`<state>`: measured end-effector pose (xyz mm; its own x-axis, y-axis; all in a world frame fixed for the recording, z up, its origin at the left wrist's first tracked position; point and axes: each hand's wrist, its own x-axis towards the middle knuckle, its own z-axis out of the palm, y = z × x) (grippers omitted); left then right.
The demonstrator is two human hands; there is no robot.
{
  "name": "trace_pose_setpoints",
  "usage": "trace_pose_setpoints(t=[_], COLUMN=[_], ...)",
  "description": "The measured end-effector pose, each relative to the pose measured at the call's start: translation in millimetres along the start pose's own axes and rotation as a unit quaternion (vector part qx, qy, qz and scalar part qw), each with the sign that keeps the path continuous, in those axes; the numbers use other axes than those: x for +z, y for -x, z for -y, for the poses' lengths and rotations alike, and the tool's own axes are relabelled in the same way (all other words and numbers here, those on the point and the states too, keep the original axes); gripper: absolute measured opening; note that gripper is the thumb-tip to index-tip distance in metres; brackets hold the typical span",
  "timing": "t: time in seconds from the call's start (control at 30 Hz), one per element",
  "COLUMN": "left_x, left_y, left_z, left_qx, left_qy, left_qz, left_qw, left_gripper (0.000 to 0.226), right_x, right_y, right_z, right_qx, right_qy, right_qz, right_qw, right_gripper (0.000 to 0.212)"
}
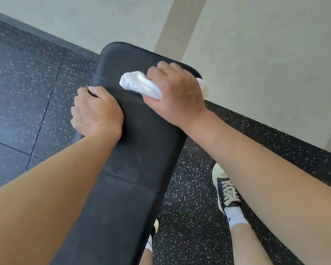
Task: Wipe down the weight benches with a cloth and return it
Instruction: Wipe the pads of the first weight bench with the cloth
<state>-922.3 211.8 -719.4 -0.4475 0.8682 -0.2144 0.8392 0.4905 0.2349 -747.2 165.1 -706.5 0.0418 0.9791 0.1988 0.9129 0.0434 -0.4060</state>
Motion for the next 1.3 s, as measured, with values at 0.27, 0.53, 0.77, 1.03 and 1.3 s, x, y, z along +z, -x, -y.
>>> trace_pose_setpoints(t=[0.27, 0.53, 0.77, 1.03, 1.3], left_x=[9, 12, 9, 7, 8], left_y=[-4, -6, -4, -3, -5], left_z=[4, 3, 1, 0, -1], left_qx=[-0.007, -0.028, -0.03, -0.038, -0.049], left_qy=[-0.001, -0.01, -0.009, 0.004, -0.006], left_qz=[-0.02, -0.016, -0.009, 0.006, 0.002], left_qw=[1.0, 0.999, 0.999, 0.999, 0.999], left_gripper=[0.048, 0.05, 0.05, 0.049, 0.052], right_x=[8, 55, 15, 0, 74], right_y=[-40, -88, -24, -11, -141], right_z=[-6, 64, -3, -19, 74], right_qx=[0.147, -0.026, -0.067, -0.026, -0.079], right_qy=[-0.012, 0.02, -0.01, 0.01, 0.051], right_qz=[-0.042, 0.052, 0.0, 0.01, 0.091], right_qw=[0.988, 0.998, 0.998, 1.0, 0.991], right_gripper=[0.035, 0.044, 0.03, 0.031, 0.028])
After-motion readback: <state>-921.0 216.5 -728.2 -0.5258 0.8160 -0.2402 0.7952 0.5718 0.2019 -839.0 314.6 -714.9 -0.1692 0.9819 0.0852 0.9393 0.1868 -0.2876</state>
